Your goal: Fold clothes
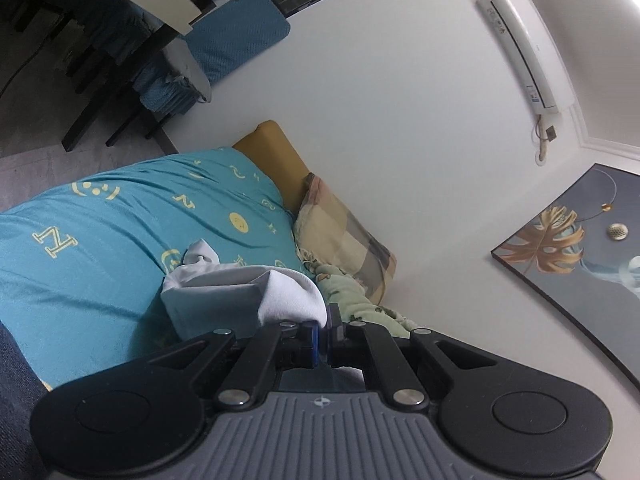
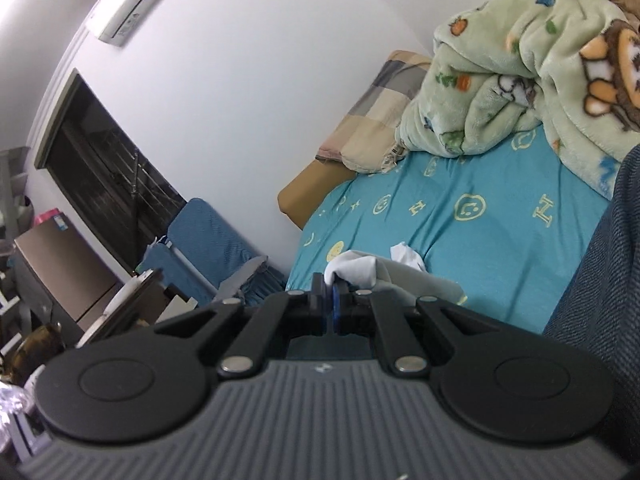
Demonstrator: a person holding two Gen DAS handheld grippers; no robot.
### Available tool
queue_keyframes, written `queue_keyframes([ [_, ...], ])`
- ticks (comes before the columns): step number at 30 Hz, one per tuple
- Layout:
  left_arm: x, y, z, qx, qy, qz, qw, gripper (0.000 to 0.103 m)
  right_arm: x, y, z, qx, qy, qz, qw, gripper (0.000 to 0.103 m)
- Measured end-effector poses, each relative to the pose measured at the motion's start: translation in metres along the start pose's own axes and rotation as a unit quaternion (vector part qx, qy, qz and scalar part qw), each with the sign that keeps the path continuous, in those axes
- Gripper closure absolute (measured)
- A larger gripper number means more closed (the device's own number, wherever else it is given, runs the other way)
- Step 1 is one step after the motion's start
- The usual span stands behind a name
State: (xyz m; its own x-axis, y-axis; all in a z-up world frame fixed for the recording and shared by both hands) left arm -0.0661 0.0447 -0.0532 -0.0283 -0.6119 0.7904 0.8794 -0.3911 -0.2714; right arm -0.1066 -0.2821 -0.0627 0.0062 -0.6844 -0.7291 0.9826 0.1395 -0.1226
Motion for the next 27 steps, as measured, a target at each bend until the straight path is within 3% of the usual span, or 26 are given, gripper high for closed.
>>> queue_keyframes([
  [4, 0.011, 0.03, 0.022, -0.008, -0.003, 0.012, 0.9999, 0.099, -0.002, 0.048, 0.028, -0.011, 0.013, -0.004, 1.0, 0.097],
  [8, 0.015, 0.103, 0.053, -0.02, -0.015, 0.037, 0.999, 0.099, -0.004, 0.116, 0.056, -0.042, 0.011, -0.025, 0.999, 0.097],
  [12, 0.008, 0.177, 0.068, -0.03, 0.006, 0.064, 0.9975, 0.099, 0.014, 0.191, 0.067, -0.069, 0.025, -0.067, 0.995, 0.097],
  [15, -0.005, 0.222, 0.066, -0.031, 0.046, 0.079, 0.9954, 0.099, 0.034, 0.225, 0.051, -0.057, -0.003, -0.075, 0.996, 0.097],
  [19, -0.033, 0.26, 0.057, -0.048, 0.066, 0.098, 0.9919, 0.099, 0.069, 0.253, 0.022, -0.089, 0.001, -0.098, 0.991, 0.097],
  [23, -0.05, 0.286, 0.051, -0.065, 0.089, 0.1, 0.9889, 0.098, 0.078, 0.273, 0.019, -0.116, 0.001, -0.099, 0.988, 0.095],
  [25, -0.052, 0.294, 0.048, -0.077, 0.109, 0.098, 0.9863, 0.087, 0.081, 0.283, 0.018, -0.129, 0.002, -0.1, 0.987, 0.093],
  [26, -0.052, 0.297, 0.046, -0.084, 0.116, 0.098, 0.9848, 0.074, 0.083, 0.287, 0.018, -0.135, 0.002, -0.1, 0.986, 0.091],
  [27, -0.052, 0.298, 0.044, -0.09, 0.125, 0.098, 0.9833, 0.065, 0.08, 0.29, 0.015, -0.148, -0.006, -0.095, 0.984, 0.078],
])
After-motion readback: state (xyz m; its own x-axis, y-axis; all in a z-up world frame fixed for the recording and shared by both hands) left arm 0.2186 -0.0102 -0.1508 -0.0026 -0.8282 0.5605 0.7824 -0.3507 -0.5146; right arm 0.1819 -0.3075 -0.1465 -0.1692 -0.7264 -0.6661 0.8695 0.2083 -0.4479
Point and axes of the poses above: each gripper's, at about its wrist camera, not at the fingertips, and y roughly the way its jaws point, x to its right, z to its top, the point moved 4 cm from there along y, roughly the way its jaws point, and after that the axes turned 6 degrees about z, right-handed, at the moved point
